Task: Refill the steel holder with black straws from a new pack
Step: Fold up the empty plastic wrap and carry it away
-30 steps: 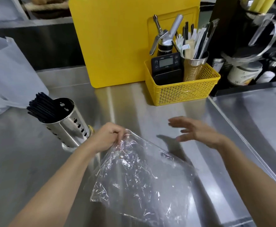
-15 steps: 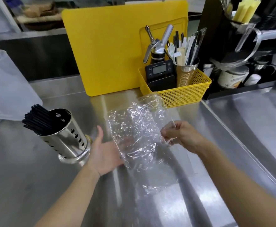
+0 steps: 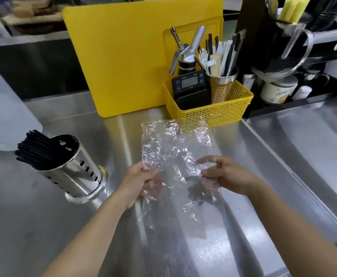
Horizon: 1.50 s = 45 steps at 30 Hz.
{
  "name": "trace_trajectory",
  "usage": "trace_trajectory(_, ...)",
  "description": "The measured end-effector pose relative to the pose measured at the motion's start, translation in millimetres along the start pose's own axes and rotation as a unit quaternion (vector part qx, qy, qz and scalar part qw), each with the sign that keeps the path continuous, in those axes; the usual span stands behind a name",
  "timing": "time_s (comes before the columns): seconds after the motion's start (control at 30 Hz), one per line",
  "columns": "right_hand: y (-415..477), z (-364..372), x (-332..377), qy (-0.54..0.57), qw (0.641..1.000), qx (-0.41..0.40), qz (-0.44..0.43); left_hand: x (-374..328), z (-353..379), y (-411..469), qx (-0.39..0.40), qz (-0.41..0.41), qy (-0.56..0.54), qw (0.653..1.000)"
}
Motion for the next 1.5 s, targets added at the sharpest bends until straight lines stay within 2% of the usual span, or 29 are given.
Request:
trace_trajectory(0.1,-3,-7,2,0.086,0.996,0.001,-0.039,1,2,1,0.041,-0.010,-0.030,0.999)
trace_trajectory(0.2,-2,-11,0,0.061,0.996,-0.006,-0.062,-1,6,1,0.076,-0.007,-0.078,0.994)
trace_trajectory(0.3,2,-20,-9,0.082,0.995,-0.035,-0.053,-7,11,3,0.064,0.031,-0.023,0.997)
trace_trajectory(0.4,3,-20,-10,0.139,0.989,-0.019,-0.039,-17,9,5,0.028,0.088,0.037,0.995)
trace_trajectory(0.47,2,-16,-17,0.051,0.999,-0.006,-0.003,-25,14,4,0.046,0.134,0.086,0.986)
trace_trajectory(0.5,1,-16,-17,-0.047,0.999,-0.018,0.006,-29,19,2,0.064,0.158,0.110,0.979)
trace_trajectory(0.57,3,-17,-6,-0.253,0.966,-0.053,-0.014,-35,35,-2,0.132,0.188,0.177,0.957)
trace_trajectory(0.6,4,-9,-1,-0.298,0.953,-0.037,-0.026,-35,45,-5,0.170,0.192,0.218,0.942)
trace_trajectory(0.7,4,31,-5,-0.347,0.932,0.100,-0.002,-35,69,-16,0.231,0.177,0.286,0.913)
trace_trajectory(0.77,3,44,-4,-0.346,0.930,0.123,-0.001,-41,74,-20,0.233,0.165,0.233,0.930)
trace_trajectory(0.83,5,41,1,-0.281,0.955,0.090,-0.019,-47,62,-20,0.235,0.139,0.064,0.960)
trace_trajectory(0.9,4,29,6,-0.208,0.977,0.039,-0.034,-31,44,-11,0.229,0.024,-0.141,0.963)
trace_trajectory(0.97,5,16,9,-0.156,0.986,-0.023,-0.058,-8,32,-7,0.199,-0.065,-0.236,0.949)
trace_trajectory(1.1,8,8,11,-0.146,0.978,-0.126,-0.085,29,33,-13,0.142,-0.128,-0.278,0.942)
trace_trajectory(1.2,11,3,5,-0.164,0.962,-0.200,-0.087,25,53,-31,0.152,-0.122,-0.243,0.950)
trace_trajectory(1.27,10,1,2,-0.159,0.956,-0.230,-0.086,27,58,-31,0.131,-0.119,-0.195,0.965)
trace_trajectory(1.4,0,2,-3,-0.115,0.966,-0.219,-0.073,32,36,-23,0.019,-0.102,-0.100,0.990)
trace_trajectory(1.5,-14,2,-12,-0.047,0.983,-0.172,-0.045,26,32,-23,0.022,-0.080,-0.113,0.990)
Point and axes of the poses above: each hand's wrist, its own y-axis towards the middle knuckle, its own z-axis out of the palm, x = y × z, the point moved 10 cm from there along y, towards the middle knuckle, and after that the axes turned 9 degrees about -y, right-handed, at the moved point
